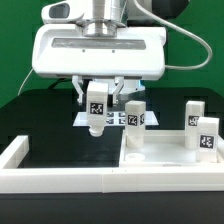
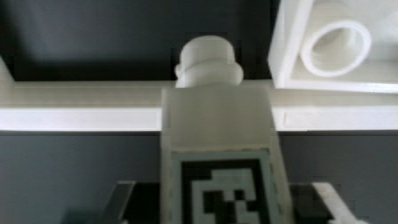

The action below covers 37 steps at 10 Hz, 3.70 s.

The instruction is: Assemble square table

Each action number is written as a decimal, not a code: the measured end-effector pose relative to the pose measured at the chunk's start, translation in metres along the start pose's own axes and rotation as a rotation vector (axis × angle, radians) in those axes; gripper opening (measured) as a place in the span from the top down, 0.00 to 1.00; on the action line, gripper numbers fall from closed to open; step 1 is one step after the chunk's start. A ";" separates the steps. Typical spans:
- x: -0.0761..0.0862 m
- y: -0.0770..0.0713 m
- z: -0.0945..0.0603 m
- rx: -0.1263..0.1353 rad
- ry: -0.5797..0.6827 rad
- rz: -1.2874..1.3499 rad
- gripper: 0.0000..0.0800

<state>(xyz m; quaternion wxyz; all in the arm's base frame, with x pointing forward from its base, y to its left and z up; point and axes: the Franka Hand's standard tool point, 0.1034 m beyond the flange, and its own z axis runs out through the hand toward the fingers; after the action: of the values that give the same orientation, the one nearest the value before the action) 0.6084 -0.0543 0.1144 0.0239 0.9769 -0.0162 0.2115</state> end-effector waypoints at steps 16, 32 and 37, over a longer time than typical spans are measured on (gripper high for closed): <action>0.000 -0.012 0.019 0.104 0.004 0.050 0.64; -0.004 -0.042 0.024 0.063 0.162 0.066 0.64; -0.009 -0.052 0.029 0.065 0.166 0.053 0.64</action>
Offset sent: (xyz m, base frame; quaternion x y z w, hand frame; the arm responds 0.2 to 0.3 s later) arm 0.0154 0.0310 0.0015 0.1056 0.0463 0.0366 0.9927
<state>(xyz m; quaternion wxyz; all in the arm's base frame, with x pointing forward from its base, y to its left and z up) 0.6148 -0.0037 0.0822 -0.0124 0.9556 -0.0333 0.2926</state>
